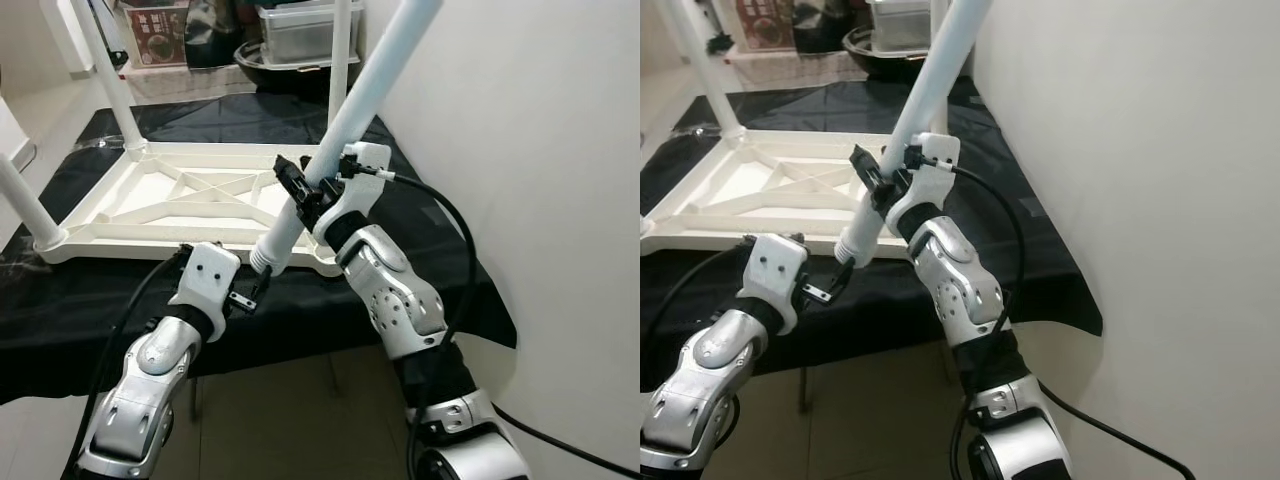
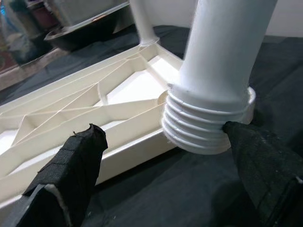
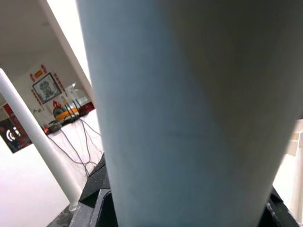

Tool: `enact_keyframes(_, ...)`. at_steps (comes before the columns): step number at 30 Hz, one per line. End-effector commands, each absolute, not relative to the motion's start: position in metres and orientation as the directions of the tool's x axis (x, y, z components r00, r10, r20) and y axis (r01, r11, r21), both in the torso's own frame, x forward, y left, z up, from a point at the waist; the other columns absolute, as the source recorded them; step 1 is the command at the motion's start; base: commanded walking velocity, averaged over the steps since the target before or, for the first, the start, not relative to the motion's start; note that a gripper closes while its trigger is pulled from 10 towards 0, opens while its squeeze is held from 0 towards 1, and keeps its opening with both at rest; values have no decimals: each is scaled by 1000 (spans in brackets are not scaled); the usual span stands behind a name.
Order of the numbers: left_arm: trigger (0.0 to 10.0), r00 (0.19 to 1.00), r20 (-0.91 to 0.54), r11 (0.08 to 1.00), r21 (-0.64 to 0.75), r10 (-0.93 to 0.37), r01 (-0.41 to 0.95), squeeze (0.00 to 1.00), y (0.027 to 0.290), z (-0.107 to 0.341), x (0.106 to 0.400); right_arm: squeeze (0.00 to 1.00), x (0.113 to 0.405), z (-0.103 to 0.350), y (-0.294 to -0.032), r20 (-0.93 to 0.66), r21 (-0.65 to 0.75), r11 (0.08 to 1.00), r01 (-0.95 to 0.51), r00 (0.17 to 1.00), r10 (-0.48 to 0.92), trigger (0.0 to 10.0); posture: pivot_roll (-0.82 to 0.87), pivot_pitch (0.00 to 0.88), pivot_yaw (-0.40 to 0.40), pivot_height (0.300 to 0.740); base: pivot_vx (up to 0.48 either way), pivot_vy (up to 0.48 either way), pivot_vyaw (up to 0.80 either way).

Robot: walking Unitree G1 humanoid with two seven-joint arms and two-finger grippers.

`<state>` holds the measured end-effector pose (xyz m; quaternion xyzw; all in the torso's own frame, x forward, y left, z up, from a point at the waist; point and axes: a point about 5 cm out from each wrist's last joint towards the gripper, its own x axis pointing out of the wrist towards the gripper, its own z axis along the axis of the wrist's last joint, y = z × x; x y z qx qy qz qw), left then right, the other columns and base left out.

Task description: Building children table

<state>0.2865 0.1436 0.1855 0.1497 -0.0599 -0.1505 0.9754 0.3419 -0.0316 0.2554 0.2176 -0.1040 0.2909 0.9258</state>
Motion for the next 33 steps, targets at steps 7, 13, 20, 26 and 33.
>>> enact_keyframes(7,10000,929,-11,877,327,-369,352,0,133,169,295,0,322,265,-3,350,347,601,-720,694,629,10000,35,37,11,740,0,0,0)
enact_keyframes(13,10000,932,-3,877,337,-363,343,0,133,169,299,0,316,263,0,345,343,577,-741,671,656,10000,35,37,11,740,0,0,0)
enact_keyframes(20,10000,916,-8,864,330,-401,381,0,126,168,297,0,313,254,1,315,320,577,-752,659,683,10000,32,41,13,740,0,0,0)
enact_keyframes(26,10000,907,-12,856,323,-422,403,0,119,166,295,0,314,250,1,302,321,586,-744,667,681,10000,33,45,14,740,0,0,0)
enact_keyframes(33,10000,905,-10,855,322,-426,406,0,117,165,296,0,314,248,1,294,320,589,-742,669,682,10000,32,48,15,740,0,0,0)
